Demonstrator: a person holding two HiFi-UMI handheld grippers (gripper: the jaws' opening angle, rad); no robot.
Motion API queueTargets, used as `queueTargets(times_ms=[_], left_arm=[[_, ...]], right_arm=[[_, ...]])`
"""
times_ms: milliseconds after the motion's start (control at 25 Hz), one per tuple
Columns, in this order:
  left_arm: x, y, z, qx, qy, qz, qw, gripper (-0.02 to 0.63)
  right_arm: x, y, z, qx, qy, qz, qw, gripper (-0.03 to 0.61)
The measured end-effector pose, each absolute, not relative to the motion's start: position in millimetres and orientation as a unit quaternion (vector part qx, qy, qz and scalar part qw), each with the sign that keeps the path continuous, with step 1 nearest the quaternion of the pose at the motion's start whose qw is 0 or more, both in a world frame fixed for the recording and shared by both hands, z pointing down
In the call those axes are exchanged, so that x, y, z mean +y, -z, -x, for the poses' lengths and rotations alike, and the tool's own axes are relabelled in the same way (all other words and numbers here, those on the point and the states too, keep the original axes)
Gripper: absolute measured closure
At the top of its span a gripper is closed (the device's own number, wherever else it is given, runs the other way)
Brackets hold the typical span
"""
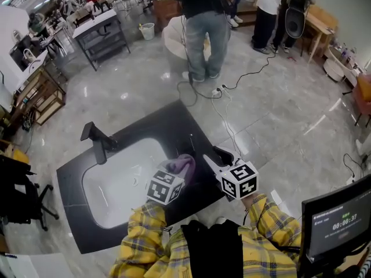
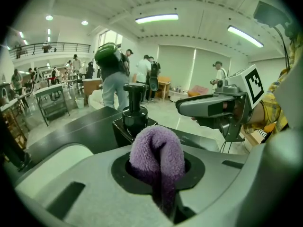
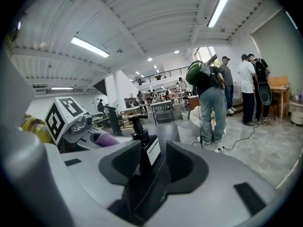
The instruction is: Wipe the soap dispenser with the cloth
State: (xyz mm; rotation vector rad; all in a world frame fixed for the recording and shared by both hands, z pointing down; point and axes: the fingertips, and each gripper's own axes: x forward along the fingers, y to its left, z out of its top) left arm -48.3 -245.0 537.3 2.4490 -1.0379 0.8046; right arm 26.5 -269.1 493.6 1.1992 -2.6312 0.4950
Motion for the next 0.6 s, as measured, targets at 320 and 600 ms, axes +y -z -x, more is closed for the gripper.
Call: queueTargets(times_ms=[320, 600], left_arm=[[-245.7, -532.0, 80.3, -0.419, -0.246, -0.854, 0.185, 0.571], [-233.4, -503.4, 104.5, -0.466, -0.165, -0.848, 0.193, 0.571]], right_arm=[[-277.4, -497.3, -5.3, -0.91, -0.151, -0.369, 0.116, 0.423], [-285.1, -491.9, 16.7, -0.931, -0.137, -0.319, 0.115, 0.422]])
